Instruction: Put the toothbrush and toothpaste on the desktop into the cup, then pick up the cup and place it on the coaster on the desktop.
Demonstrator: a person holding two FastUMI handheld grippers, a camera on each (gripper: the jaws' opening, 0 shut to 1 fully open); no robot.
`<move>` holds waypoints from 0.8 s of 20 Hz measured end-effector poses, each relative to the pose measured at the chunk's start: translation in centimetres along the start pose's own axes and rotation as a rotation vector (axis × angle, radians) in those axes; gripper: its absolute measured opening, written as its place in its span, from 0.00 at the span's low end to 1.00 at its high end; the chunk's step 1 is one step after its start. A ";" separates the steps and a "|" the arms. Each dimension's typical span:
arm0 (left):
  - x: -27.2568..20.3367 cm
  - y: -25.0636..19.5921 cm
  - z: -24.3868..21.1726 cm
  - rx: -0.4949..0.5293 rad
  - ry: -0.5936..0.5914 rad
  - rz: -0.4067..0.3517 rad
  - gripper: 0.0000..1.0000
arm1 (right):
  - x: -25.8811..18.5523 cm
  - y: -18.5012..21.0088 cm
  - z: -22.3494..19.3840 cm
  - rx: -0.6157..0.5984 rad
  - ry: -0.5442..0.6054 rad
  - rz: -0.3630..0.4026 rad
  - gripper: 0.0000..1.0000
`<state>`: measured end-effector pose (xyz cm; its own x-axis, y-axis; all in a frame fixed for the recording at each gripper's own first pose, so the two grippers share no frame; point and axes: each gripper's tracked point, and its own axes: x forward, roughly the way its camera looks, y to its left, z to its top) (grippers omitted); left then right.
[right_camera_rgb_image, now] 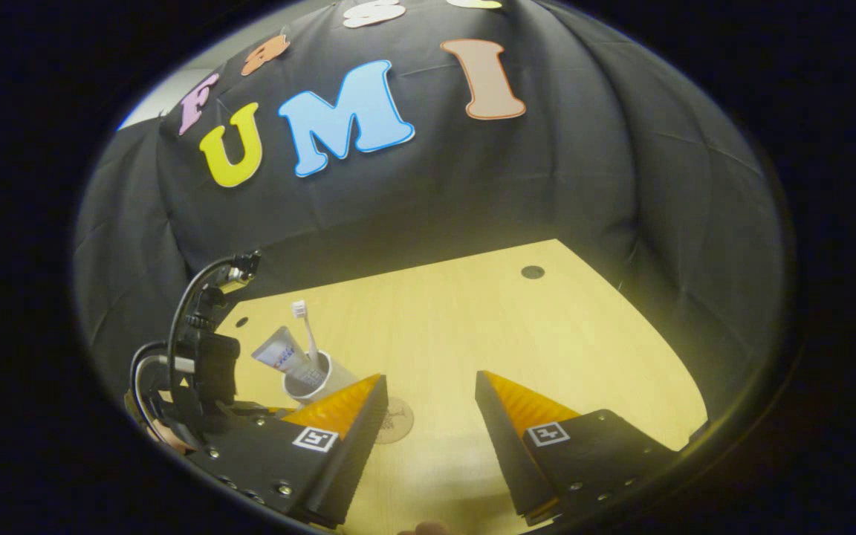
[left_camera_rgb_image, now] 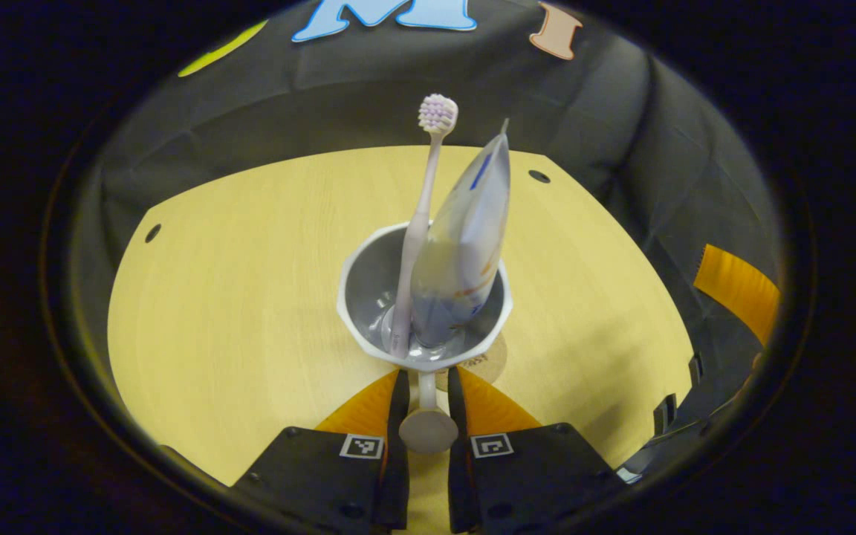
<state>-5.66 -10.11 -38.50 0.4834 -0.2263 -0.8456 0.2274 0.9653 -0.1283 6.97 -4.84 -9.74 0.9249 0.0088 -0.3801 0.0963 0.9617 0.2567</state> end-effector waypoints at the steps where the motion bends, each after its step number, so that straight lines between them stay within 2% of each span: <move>1: 0.3 -0.6 0.0 0.003 0.004 -0.003 0.28 | -0.2 -0.5 -0.1 0.004 0.000 -0.004 0.77; 11: 2.3 -2.3 -2.0 0.026 0.071 0.052 0.27 | -0.9 -3.0 0.3 0.028 -0.002 0.006 0.77; 16: 2.3 -2.6 -2.1 0.030 0.075 0.075 0.31 | -1.2 -3.6 0.4 0.020 -0.001 0.025 0.77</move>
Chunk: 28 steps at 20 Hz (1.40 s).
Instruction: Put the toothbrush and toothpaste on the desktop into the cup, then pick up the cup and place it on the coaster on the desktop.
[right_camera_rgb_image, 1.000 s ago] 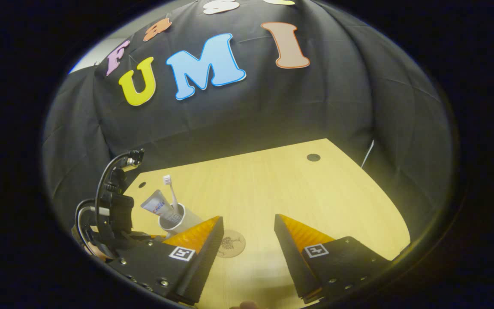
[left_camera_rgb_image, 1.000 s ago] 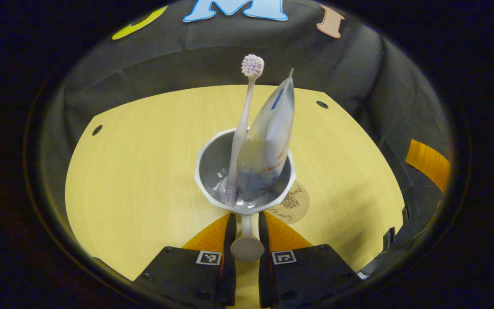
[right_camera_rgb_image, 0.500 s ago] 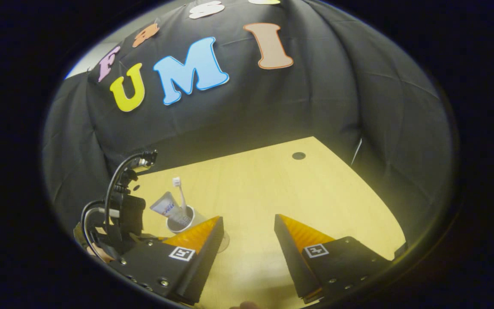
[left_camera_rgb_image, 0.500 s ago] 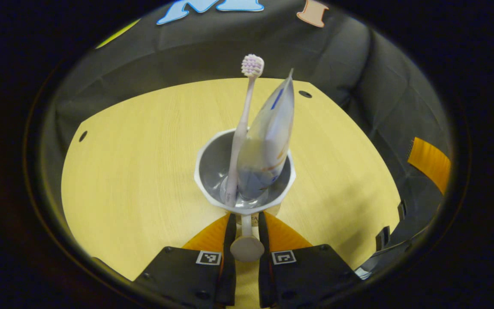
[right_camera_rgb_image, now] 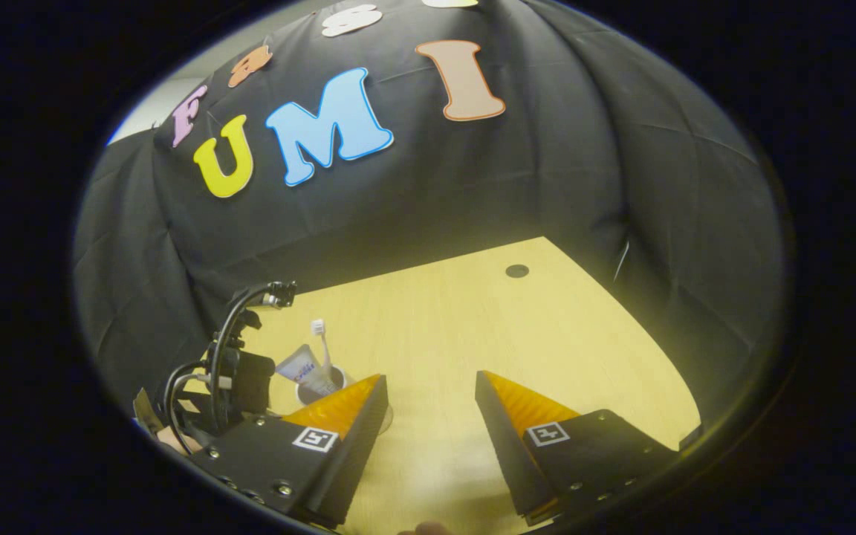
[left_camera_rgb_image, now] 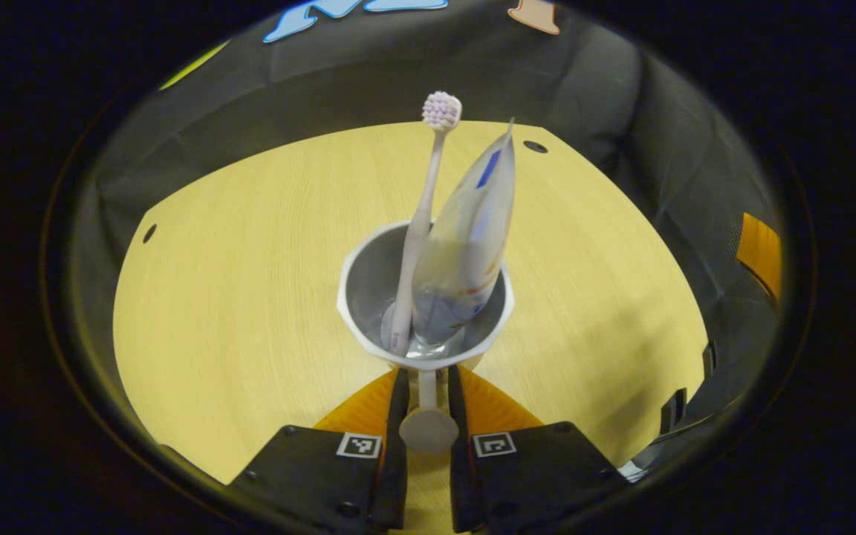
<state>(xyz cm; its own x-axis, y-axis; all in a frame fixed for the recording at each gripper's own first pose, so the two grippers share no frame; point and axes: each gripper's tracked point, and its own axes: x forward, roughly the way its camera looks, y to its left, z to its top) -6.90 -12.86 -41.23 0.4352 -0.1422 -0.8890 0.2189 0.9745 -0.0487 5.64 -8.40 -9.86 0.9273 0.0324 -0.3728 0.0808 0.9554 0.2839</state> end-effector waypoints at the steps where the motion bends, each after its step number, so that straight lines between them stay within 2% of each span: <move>1: -0.1 -0.1 -0.1 -0.004 -0.007 -0.001 0.34 | -0.1 0.0 0.0 -0.004 -0.001 0.004 0.77; 5: -1.3 -0.7 0.5 -0.042 -0.067 -0.004 0.33 | -0.2 0.0 0.6 -0.026 -0.008 0.019 0.77; 6: -1.9 -0.7 0.8 -0.051 -0.090 -0.005 0.40 | -0.3 0.1 0.7 -0.034 -0.010 0.023 0.77; 7: -2.7 -0.9 1.1 -0.060 -0.116 -0.015 0.52 | -0.3 0.1 0.8 -0.045 -0.014 0.024 0.77; 11: -6.4 -1.2 2.3 -0.076 -0.257 -0.046 0.71 | -0.8 0.5 1.7 -0.115 -0.055 0.005 0.77; 12: -7.5 -1.0 2.5 -0.074 -0.290 -0.046 0.77 | -1.0 0.8 1.9 -0.133 -0.068 0.000 0.73; 13: -8.7 -0.8 2.9 -0.075 -0.325 -0.046 0.85 | -1.2 1.2 2.2 -0.147 -0.083 -0.002 0.73; 14: -10.0 -0.6 3.2 -0.079 -0.363 -0.047 0.85 | -1.4 1.6 2.5 -0.160 -0.099 -0.005 0.77; 15: -11.3 -0.4 3.6 -0.084 -0.400 -0.052 0.83 | -1.6 1.9 2.6 -0.171 -0.110 -0.013 0.73; 16: -12.8 0.0 4.1 -0.091 -0.438 -0.050 0.87 | -1.8 2.2 2.7 -0.179 -0.119 -0.019 0.77; 19: -16.7 1.6 5.8 -0.109 -0.560 -0.032 0.96 | -2.5 3.5 3.1 -0.215 -0.165 -0.032 0.77; 20: -18.0 2.3 6.3 -0.117 -0.605 -0.020 0.96 | -2.8 3.9 3.5 -0.229 -0.181 -0.036 0.74; 21: -19.2 3.0 6.8 -0.120 -0.654 -0.006 0.92 | -3.1 4.3 3.8 -0.239 -0.201 -0.037 0.73; 22: -20.6 3.6 7.2 -0.120 -0.700 0.012 0.94 | -3.4 4.7 4.2 -0.246 -0.223 -0.038 0.77; 28: -25.9 7.5 9.0 -0.093 -0.884 0.111 0.92 | -4.6 7.0 6.0 -0.264 -0.317 -0.039 0.77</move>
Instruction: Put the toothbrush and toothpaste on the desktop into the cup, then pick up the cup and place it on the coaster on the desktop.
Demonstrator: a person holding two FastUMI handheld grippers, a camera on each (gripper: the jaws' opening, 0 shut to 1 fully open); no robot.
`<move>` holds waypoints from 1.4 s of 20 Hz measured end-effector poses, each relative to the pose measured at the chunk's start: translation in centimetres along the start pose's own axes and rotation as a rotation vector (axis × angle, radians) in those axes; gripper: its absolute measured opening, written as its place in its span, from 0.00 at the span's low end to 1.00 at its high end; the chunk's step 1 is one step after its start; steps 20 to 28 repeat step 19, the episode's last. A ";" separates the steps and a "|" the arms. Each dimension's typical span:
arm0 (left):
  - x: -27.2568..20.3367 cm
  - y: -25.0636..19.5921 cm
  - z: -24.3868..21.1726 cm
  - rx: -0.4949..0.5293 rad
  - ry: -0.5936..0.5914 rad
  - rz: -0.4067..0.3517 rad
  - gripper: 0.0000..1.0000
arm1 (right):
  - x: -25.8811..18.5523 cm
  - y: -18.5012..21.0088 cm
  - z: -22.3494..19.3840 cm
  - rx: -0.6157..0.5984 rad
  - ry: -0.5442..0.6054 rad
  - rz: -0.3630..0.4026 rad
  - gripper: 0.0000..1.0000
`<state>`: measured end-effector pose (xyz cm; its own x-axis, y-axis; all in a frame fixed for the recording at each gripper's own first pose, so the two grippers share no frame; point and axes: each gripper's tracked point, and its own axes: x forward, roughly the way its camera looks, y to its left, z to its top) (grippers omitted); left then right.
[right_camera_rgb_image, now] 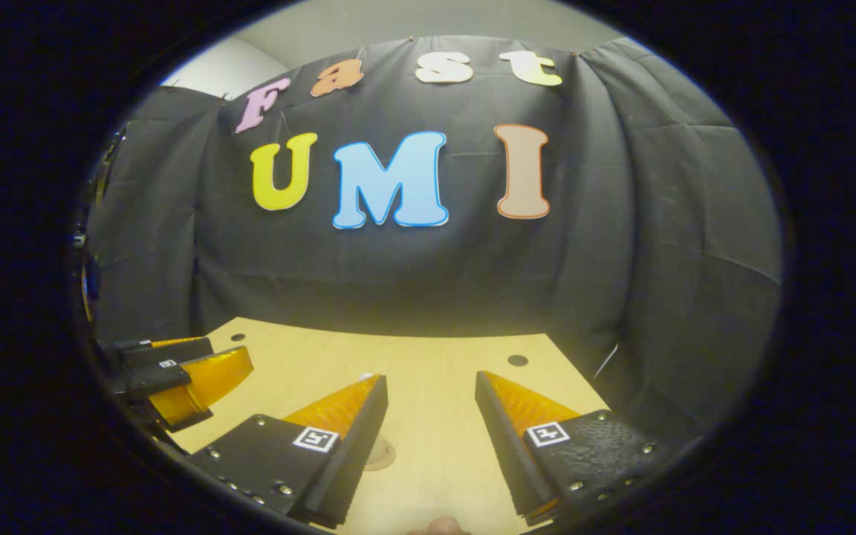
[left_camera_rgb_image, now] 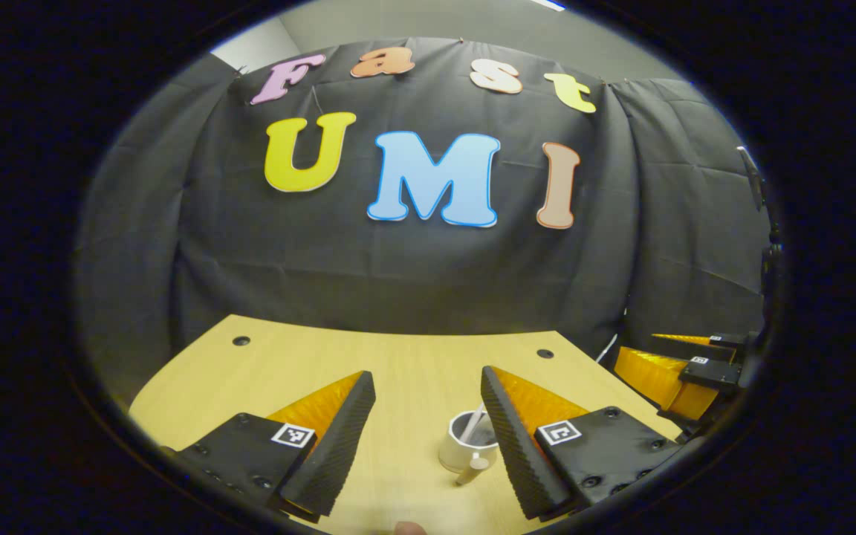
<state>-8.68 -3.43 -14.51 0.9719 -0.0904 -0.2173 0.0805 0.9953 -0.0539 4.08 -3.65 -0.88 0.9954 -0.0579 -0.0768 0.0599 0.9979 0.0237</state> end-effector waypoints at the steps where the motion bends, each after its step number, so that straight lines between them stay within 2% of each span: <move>1: -0.2 0.6 0.6 0.013 -0.024 0.008 0.92 | 0.0 0.3 0.3 0.005 -0.011 0.000 0.77; 2: 0.1 0.7 0.9 0.025 -0.042 0.019 0.92 | -0.1 0.6 0.5 0.008 -0.018 -0.001 0.74; 4: -0.4 1.7 2.2 0.039 -0.081 0.031 0.92 | -0.1 0.8 1.1 0.005 -0.036 -0.010 0.77; 5: -0.5 2.2 2.9 0.051 -0.103 0.038 0.92 | -0.1 0.8 1.1 -0.002 -0.037 -0.019 0.73; 6: -0.6 2.5 3.6 0.061 -0.122 0.039 0.94 | -0.1 0.8 1.2 -0.009 -0.040 -0.030 0.77; 7: -0.7 2.6 4.1 0.063 -0.136 0.035 0.92 | -0.2 1.0 1.4 -0.015 -0.042 -0.037 0.77; 8: -0.6 2.5 4.6 0.057 -0.147 0.025 0.92 | -0.3 1.3 1.6 -0.021 -0.045 -0.043 0.73; 12: -0.4 3.0 5.5 0.041 -0.158 0.003 0.93 | -1.0 2.0 2.8 -0.027 -0.069 -0.057 0.77; 19: 0.1 2.3 6.2 0.044 -0.173 -0.042 0.91 | -1.3 2.0 3.5 -0.007 -0.100 -0.089 0.77; 28: 0.1 2.3 6.2 0.044 -0.173 -0.042 0.91 | -1.3 2.0 3.5 -0.007 -0.100 -0.089 0.77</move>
